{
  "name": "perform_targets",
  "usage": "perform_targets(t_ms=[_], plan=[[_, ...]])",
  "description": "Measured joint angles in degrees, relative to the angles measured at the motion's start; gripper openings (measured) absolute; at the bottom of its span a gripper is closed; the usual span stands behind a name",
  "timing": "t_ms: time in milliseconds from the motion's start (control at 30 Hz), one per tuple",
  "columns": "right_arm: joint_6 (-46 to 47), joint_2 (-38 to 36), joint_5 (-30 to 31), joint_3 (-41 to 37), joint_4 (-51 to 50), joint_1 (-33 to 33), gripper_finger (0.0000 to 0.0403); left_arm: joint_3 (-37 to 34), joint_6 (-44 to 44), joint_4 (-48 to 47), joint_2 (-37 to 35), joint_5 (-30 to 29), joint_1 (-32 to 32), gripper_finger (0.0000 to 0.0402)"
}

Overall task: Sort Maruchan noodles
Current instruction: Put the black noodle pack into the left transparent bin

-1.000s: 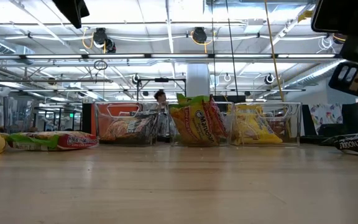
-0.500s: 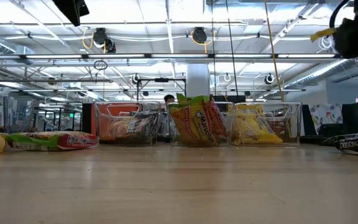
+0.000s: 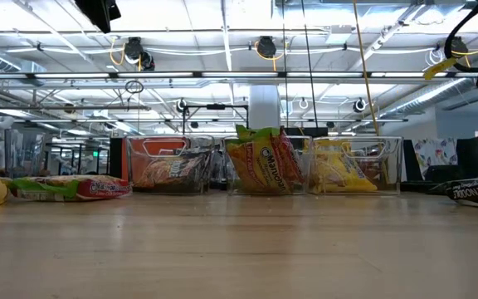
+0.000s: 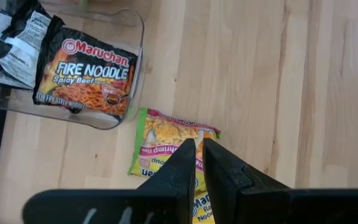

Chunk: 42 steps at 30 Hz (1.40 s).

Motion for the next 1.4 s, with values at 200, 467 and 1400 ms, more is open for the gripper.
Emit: perform_targets(t_ms=[200, 467, 1400], plan=[[-3.99, 4.85, -0.1, 0.0, 0.47, 0.77, 0.0056, 0.0, 0.02, 0.0, -0.01, 0.0, 0.0, 0.0037], [-3.24, 6.23, 0.03, 0.0, 2.87, 0.78, 0.0053, 0.0, 0.2, 0.0, -0.01, 0.0, 0.0, 0.0037], [-1.42, 6.34, 12.25, 0.0, 14.09, 0.71, 0.0052, 0.0, -1.03, -0.04, -0.01, 0.0, 0.01, 0.0037]])
